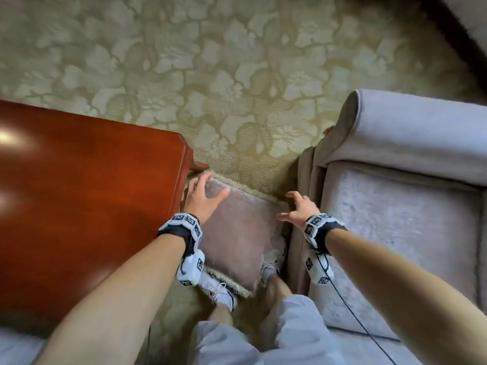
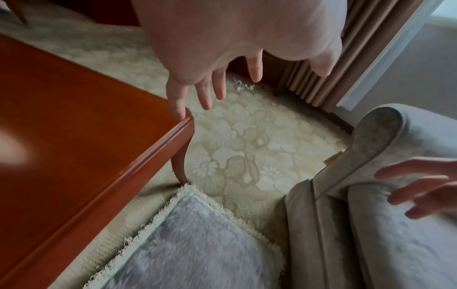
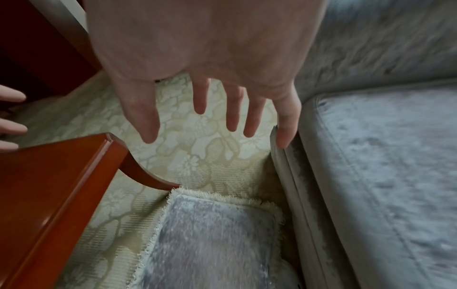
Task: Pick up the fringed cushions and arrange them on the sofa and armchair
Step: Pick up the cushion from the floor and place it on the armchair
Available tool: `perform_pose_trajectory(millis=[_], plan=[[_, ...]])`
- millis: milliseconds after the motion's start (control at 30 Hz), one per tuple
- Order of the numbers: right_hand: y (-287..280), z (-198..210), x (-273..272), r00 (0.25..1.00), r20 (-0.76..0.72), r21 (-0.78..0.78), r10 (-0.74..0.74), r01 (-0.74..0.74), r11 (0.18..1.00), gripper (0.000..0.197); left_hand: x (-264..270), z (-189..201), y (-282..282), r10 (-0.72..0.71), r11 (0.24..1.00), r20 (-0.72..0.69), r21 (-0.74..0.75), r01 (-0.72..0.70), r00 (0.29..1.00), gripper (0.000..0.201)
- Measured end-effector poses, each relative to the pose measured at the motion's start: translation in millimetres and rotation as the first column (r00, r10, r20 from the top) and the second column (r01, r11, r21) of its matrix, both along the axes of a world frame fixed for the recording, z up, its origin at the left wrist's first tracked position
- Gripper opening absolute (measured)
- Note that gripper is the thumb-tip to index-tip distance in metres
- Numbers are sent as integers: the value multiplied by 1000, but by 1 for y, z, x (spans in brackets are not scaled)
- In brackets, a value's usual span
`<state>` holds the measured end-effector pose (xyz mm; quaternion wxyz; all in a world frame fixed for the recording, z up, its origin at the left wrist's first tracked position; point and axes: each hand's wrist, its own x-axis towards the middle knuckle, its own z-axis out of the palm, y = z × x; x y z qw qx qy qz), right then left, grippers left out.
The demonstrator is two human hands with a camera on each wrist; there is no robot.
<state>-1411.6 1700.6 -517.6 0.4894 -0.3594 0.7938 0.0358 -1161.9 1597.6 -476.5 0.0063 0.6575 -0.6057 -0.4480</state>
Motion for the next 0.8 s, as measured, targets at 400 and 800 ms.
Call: perform_pose_trajectory(millis=[400,800], plan=[[-10,-195,48,998,-28,122,50,-46,991,80,64,-225,15,189,960,97,193,-205,977,80],[-52,-333,73,1000,5,80,-6,6,997,96,85,-343,14,162,964,152,188,-189,975,82]])
